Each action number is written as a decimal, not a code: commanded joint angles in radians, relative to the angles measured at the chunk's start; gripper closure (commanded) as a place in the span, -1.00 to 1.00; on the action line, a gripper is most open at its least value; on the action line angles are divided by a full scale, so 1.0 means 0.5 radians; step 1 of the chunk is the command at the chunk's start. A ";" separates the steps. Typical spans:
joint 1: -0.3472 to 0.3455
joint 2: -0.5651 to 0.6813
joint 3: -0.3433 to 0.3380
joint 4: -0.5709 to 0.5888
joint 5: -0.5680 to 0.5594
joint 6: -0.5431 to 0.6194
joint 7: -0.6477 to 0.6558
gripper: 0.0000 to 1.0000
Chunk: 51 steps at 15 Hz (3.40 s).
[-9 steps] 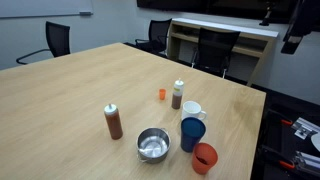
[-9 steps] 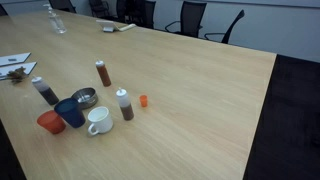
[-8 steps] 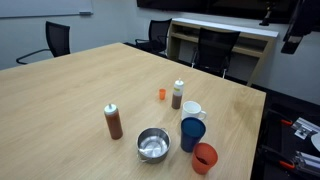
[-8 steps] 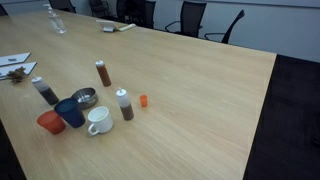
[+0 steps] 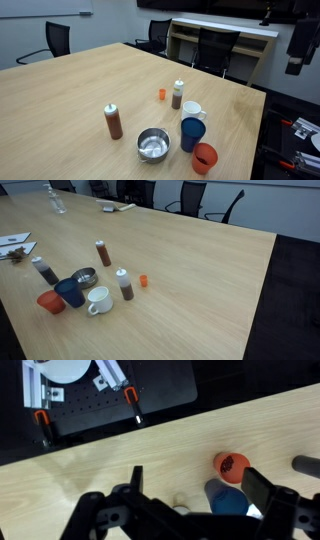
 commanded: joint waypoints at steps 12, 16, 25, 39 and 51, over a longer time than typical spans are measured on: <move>-0.038 0.040 -0.076 -0.198 0.417 0.130 0.496 -1.00; -0.089 0.204 -0.236 -0.312 0.657 0.328 0.459 -1.00; -0.134 0.332 -0.333 -0.542 1.058 0.413 0.434 -1.00; -0.182 0.761 -0.528 -0.634 2.247 0.447 -0.412 -1.00; -0.181 1.127 -0.530 -0.607 2.655 0.387 -0.677 -1.00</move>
